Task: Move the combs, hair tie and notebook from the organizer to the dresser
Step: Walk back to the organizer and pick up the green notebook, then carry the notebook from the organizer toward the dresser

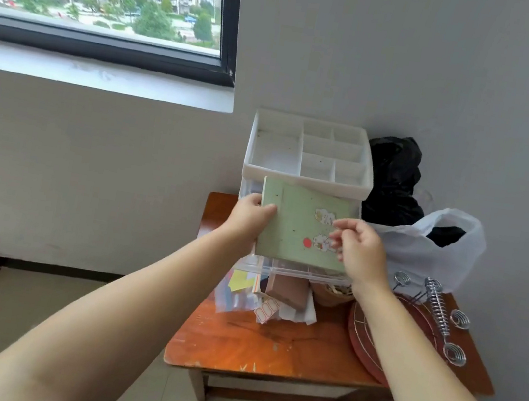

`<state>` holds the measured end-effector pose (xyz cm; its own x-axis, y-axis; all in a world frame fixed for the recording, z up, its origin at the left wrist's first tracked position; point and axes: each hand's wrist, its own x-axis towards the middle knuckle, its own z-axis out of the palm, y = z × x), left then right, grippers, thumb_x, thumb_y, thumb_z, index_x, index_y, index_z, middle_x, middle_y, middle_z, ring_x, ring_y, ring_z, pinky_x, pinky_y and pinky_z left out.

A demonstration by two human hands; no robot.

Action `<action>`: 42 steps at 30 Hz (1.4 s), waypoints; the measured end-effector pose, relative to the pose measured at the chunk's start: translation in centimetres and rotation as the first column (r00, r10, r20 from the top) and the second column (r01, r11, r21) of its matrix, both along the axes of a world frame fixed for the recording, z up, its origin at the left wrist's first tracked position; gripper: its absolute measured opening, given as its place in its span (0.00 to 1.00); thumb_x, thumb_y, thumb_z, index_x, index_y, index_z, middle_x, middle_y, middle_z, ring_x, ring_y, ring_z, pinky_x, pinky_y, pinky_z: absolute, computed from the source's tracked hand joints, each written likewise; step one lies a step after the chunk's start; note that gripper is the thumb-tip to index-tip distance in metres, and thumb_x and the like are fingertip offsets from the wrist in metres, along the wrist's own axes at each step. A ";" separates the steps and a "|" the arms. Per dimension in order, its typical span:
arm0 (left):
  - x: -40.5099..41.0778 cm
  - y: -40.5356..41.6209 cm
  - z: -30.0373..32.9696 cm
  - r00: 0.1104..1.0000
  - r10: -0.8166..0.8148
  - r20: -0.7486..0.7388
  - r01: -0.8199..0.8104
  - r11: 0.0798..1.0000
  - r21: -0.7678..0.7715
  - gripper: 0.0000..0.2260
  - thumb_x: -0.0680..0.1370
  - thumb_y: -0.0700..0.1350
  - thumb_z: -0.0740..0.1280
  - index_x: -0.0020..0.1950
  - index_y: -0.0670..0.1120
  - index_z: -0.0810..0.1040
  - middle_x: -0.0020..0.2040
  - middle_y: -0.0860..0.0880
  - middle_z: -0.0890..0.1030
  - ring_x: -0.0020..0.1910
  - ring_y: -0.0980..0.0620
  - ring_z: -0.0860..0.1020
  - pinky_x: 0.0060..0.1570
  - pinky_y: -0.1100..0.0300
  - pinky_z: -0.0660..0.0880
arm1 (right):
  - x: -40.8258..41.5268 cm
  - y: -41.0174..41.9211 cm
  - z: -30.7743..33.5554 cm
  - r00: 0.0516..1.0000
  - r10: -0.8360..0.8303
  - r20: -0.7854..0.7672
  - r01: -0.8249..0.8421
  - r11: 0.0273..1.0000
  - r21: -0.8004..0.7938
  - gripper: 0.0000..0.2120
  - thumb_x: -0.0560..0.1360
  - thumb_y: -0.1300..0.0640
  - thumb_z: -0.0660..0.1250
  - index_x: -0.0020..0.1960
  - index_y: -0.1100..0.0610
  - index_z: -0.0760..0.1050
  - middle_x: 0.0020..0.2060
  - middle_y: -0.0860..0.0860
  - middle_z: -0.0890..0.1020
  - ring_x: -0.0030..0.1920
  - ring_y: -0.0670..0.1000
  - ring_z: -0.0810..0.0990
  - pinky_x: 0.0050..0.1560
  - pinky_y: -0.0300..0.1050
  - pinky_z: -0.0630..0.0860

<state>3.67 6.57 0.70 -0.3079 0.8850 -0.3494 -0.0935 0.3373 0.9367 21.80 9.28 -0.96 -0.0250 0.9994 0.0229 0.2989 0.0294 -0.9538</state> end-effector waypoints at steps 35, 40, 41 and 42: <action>-4.4 -1.0 -0.8 0.537 -0.501 -0.679 0.639 0.767 -0.061 0.09 0.77 0.46 0.63 0.55 0.46 0.78 0.74 0.51 0.63 0.66 0.50 0.70 0.62 0.55 0.73 | 0.6 3.9 -0.9 0.865 0.404 0.299 -0.430 0.903 0.024 0.14 0.79 0.56 0.57 0.62 0.51 0.75 0.58 0.44 0.77 0.58 0.39 0.73 0.52 0.23 0.66; -5.3 2.2 0.3 0.679 -0.490 -0.547 0.539 0.838 -0.082 0.09 0.77 0.45 0.64 0.55 0.43 0.78 0.63 0.42 0.77 0.56 0.48 0.77 0.57 0.49 0.74 | -0.6 7.4 -0.9 0.875 0.392 0.284 -0.410 0.912 0.002 0.14 0.79 0.56 0.56 0.62 0.53 0.75 0.58 0.47 0.78 0.57 0.43 0.74 0.51 0.26 0.65; -5.6 2.3 0.2 0.711 -0.494 -0.501 0.528 0.845 -0.083 0.10 0.77 0.44 0.63 0.55 0.43 0.78 0.59 0.39 0.79 0.53 0.47 0.78 0.57 0.47 0.75 | -0.5 7.6 -1.1 0.873 0.399 0.281 -0.416 0.909 0.003 0.14 0.79 0.56 0.56 0.61 0.52 0.75 0.58 0.46 0.79 0.57 0.43 0.74 0.50 0.25 0.65; -5.9 2.2 0.1 0.744 -0.495 -0.450 0.518 0.852 -0.081 0.10 0.77 0.43 0.63 0.56 0.42 0.78 0.57 0.38 0.80 0.52 0.46 0.79 0.57 0.46 0.75 | -0.4 7.6 -1.3 0.867 0.411 0.280 -0.428 0.904 0.000 0.14 0.79 0.56 0.56 0.62 0.52 0.75 0.58 0.46 0.78 0.58 0.42 0.74 0.50 0.25 0.65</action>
<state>-2.27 8.77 0.80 0.0813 0.9663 -0.2443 0.5015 0.1722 0.8478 21.42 16.92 -2.25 -0.4556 0.8901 0.0147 0.4882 0.2637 -0.8320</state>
